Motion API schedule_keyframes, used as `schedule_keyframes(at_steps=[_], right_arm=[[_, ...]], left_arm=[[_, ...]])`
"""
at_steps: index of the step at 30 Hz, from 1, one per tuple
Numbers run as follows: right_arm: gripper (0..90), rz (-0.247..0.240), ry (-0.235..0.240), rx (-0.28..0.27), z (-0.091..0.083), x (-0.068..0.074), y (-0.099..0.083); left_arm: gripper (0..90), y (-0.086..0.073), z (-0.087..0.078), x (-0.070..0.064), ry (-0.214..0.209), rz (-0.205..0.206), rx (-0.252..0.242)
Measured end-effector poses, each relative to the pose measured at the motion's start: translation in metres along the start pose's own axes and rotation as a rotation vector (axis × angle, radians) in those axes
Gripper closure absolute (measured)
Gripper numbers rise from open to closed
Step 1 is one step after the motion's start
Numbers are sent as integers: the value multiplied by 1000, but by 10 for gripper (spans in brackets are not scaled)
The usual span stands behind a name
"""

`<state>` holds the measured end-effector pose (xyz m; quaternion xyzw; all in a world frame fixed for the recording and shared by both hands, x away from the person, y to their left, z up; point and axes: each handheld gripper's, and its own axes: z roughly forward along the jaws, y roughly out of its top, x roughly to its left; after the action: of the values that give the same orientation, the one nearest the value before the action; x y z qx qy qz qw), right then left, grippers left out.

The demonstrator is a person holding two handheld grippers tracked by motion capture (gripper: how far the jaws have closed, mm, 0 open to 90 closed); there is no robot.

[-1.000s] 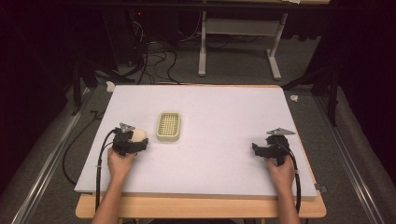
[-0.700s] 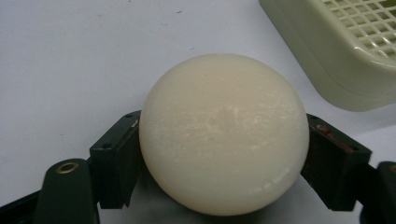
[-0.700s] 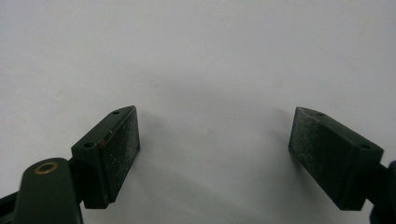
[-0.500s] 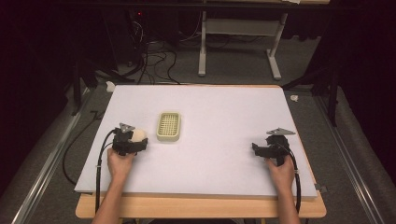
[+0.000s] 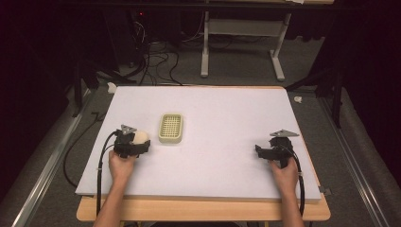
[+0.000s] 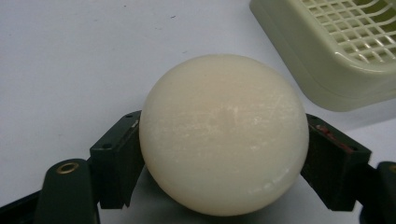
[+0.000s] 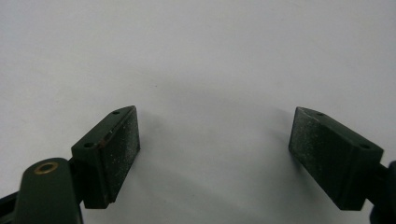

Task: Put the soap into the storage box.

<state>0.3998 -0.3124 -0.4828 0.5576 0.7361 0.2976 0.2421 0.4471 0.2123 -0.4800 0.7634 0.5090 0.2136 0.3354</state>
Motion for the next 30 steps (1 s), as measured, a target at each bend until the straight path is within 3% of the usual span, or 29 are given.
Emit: schedule_keyframes(at_steps=[14, 30], right_arm=[[167, 0, 0, 0, 0, 0, 0], [167, -1, 0, 0, 0, 0, 0]], left_arm=[[233, 2, -11, -2, -34, -4, -30], [233, 4, -17, -6, -66, 7, -24]])
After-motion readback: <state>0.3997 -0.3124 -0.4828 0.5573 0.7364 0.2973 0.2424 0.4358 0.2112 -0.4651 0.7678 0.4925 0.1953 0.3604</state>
